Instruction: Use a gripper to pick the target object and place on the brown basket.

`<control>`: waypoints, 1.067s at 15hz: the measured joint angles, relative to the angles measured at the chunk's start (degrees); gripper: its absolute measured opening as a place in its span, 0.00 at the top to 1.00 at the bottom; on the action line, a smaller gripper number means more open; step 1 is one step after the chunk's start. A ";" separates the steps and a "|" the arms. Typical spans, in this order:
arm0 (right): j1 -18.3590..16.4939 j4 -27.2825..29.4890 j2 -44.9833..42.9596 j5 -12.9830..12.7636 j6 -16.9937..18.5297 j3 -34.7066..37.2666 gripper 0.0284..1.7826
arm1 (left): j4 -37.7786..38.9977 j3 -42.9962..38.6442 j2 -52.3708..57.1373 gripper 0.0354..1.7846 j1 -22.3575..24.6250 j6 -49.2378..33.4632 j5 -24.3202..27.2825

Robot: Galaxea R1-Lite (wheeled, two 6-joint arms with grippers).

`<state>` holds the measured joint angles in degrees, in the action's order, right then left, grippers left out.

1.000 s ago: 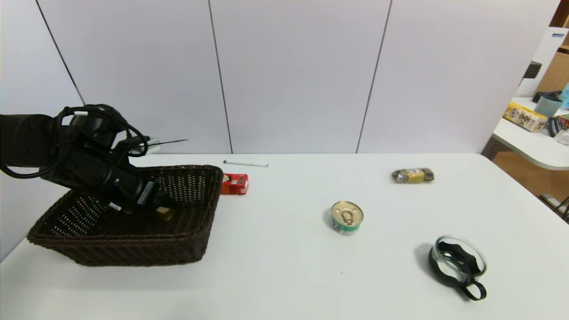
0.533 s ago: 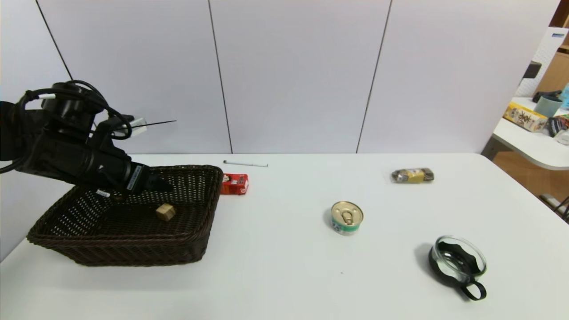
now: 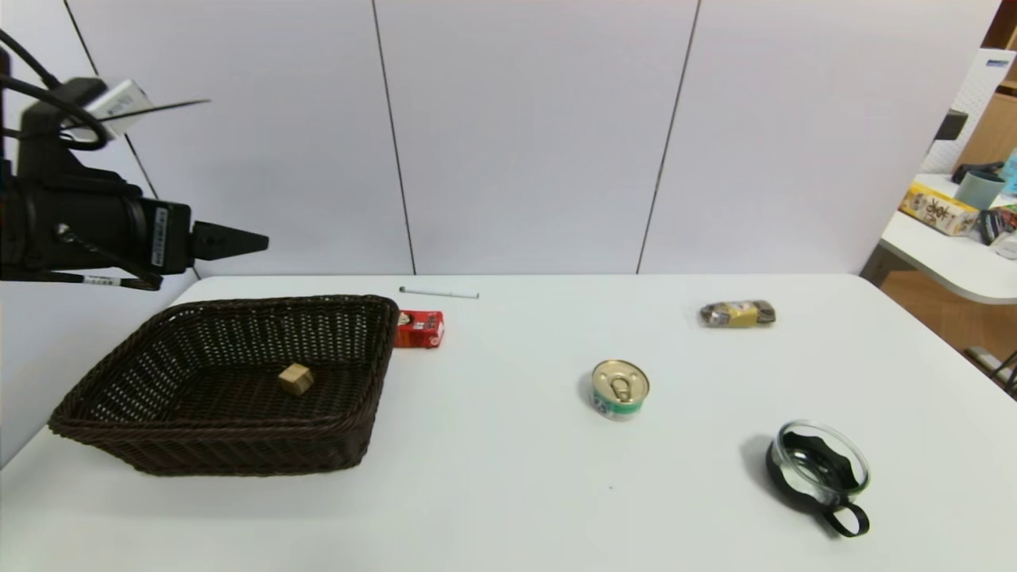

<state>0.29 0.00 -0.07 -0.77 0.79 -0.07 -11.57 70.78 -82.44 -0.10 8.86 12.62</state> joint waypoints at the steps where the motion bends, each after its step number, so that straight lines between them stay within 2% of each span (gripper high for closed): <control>1: 0.00 0.00 0.00 -0.05 -0.02 0.00 0.04 | 1.43 -0.99 2.93 0.06 -0.01 -1.12 -0.09; 3: 0.00 0.00 0.00 -0.02 0.00 0.00 0.04 | 5.97 -3.45 8.52 0.06 -0.01 -3.11 -1.07; 7: 0.01 0.00 0.00 -0.02 -0.02 0.00 0.04 | 15.92 -12.37 19.30 0.06 -0.78 -5.06 -7.19; 16: 0.01 0.00 0.00 0.00 -0.02 0.00 0.04 | 20.82 -40.39 50.53 0.06 -1.33 -4.66 -8.00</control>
<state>0.30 0.00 -0.07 -0.77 0.77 -0.07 9.25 30.39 -31.91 -1.43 4.21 4.62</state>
